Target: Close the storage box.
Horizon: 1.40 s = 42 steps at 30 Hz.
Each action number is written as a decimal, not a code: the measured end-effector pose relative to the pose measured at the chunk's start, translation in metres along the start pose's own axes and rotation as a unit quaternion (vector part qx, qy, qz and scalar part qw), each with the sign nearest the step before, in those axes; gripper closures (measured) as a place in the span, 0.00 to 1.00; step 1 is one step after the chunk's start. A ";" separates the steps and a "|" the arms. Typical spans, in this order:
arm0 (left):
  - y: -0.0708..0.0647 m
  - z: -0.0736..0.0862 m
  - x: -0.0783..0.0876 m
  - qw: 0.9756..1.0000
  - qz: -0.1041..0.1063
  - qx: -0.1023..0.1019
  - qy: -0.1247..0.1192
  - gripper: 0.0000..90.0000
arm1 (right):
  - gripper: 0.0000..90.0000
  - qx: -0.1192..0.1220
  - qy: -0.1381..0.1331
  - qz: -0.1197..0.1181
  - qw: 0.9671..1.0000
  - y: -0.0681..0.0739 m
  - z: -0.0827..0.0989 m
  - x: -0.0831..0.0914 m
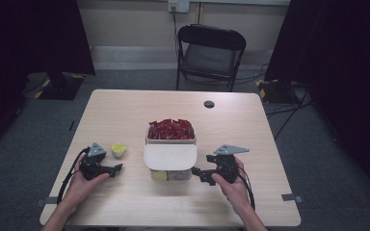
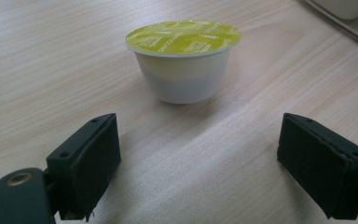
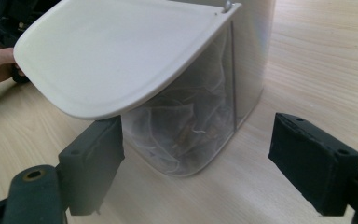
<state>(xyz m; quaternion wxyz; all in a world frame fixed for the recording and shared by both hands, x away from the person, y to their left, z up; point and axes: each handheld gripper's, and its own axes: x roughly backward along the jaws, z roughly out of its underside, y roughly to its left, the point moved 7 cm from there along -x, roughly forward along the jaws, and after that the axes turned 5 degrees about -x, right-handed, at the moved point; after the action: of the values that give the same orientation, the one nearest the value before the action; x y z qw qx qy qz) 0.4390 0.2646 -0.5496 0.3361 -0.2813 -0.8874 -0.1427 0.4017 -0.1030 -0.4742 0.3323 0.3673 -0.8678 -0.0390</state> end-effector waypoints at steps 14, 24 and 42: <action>0.000 0.000 0.000 1.000 0.000 0.000 0.000 0.14 | 0.17 -0.014 -0.030 0.039 0.999 -0.026 -0.013 0.020; 0.000 0.000 0.000 1.000 0.001 0.000 0.000 0.14 | 0.17 -0.047 -0.030 0.096 0.994 -0.075 -0.009 0.037; 0.001 0.000 0.000 1.000 0.000 0.001 0.002 0.13 | 0.17 -0.100 -0.002 0.158 0.982 -0.127 0.023 0.043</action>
<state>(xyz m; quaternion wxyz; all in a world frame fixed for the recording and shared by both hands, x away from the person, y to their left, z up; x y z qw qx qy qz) 0.4394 0.2649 -0.5496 0.3380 -0.2804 -0.8870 -0.1428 0.4432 -0.2277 -0.5081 0.3677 0.1902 -0.9073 -0.0728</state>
